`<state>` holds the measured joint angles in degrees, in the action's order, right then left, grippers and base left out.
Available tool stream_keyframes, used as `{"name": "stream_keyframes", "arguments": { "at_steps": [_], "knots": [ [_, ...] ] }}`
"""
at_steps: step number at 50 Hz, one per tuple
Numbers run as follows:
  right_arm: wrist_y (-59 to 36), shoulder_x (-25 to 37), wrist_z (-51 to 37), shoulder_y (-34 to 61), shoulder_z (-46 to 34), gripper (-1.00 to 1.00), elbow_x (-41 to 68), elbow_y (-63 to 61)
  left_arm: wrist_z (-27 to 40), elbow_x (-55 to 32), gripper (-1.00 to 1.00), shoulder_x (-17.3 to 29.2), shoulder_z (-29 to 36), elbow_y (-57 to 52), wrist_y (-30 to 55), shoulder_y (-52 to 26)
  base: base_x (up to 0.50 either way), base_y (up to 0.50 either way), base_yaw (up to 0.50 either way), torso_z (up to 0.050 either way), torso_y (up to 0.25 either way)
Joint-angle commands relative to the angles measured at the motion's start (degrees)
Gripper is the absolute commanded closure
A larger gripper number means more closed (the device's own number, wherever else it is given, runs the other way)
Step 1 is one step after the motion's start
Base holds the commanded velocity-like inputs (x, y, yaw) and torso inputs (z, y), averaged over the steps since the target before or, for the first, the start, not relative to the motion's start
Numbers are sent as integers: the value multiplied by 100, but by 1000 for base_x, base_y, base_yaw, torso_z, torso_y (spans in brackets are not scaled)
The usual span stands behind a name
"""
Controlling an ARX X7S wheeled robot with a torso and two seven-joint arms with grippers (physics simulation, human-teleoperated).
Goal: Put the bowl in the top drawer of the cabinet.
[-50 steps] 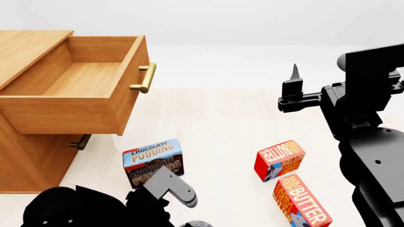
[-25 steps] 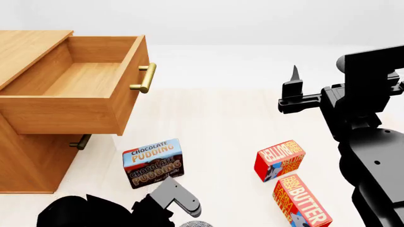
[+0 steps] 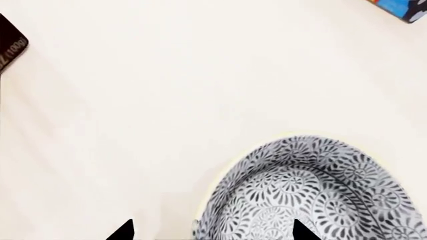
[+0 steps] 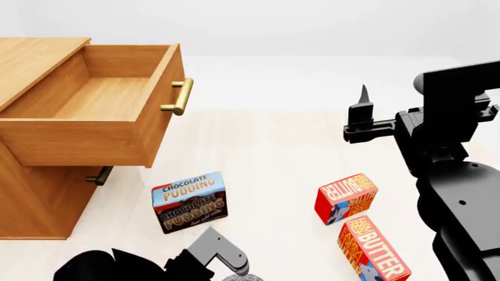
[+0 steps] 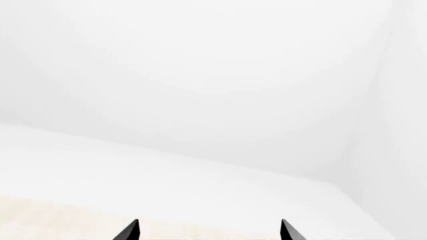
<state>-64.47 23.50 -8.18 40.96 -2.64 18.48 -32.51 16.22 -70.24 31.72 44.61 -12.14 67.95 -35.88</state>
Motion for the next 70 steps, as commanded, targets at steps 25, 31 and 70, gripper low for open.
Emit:
{"name": "stream_keyframes", "arguments": {
  "at_steps": [25, 31, 70],
  "knots": [
    [104, 14, -39, 3, -26, -100, 21, 152, -203, 186, -100, -15, 211, 372, -206, 136, 0, 0, 0, 0, 0],
    [55, 20, -51, 32, -26, -100, 42, 107, -182, 182, -100, -9, 221, 350, -222, 153, 0, 0, 0, 0, 0],
    [121, 30, -106, -66, 48, -100, 117, 67, 192, -119, 100, 80, -89, -49, -241, -153, 0, 0, 0, 0, 0]
  ]
}}
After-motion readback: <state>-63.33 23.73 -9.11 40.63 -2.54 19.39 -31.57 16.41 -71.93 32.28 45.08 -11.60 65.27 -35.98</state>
